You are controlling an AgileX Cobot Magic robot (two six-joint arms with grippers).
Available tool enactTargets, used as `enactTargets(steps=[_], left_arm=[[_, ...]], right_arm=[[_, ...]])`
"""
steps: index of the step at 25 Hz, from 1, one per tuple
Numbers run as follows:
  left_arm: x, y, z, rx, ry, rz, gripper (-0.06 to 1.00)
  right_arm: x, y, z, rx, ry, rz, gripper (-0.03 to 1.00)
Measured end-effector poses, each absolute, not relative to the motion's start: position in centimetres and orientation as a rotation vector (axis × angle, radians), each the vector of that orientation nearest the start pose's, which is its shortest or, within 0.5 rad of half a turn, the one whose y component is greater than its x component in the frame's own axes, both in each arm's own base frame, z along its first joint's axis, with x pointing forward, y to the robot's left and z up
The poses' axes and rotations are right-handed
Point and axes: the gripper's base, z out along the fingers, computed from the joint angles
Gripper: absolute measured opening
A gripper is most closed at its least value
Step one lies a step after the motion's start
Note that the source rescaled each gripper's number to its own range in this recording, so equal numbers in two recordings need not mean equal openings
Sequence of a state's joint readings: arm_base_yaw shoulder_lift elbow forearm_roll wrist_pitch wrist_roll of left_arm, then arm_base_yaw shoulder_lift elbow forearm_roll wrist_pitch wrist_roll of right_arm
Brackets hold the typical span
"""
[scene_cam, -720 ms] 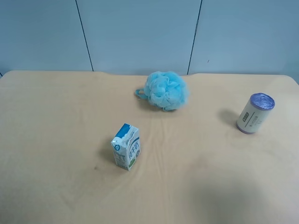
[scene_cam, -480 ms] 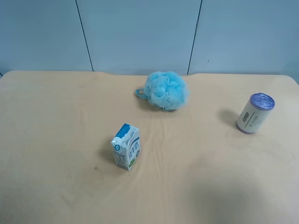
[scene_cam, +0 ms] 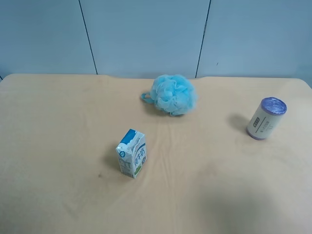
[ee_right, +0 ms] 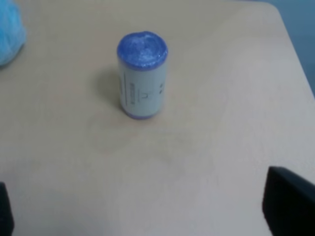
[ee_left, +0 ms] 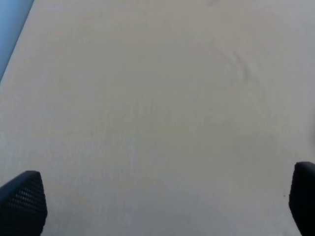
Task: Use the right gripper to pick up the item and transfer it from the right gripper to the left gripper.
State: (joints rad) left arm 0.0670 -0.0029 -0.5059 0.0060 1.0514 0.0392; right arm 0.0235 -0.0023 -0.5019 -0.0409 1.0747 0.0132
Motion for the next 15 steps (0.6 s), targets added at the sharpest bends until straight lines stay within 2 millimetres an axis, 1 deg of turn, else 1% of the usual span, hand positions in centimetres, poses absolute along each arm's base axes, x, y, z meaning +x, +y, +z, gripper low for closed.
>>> enactTargets(steps=[7,9,12,15], left_arm=[[-0.6,0.0,28.0,-0.030,2.027,0.073,1.00],[-0.6,0.0,28.0,-0.030,2.027,0.073,1.00],[-0.6,0.0,28.0,-0.030,2.027,0.073,1.00],[-0.6,0.0,28.0,-0.030,2.027,0.073,1.00]], right_arm=[[-0.6,-0.3,27.7,-0.008,2.052,-0.026,1.00],[-0.7,-0.3,28.0,0.012,2.038,-0.014,1.00],[-0.7,-0.6,29.7,0.045,2.019,-0.031,1.00],[0.8,-1.0,31.9,0.094,2.061,-0.072,1.00]])
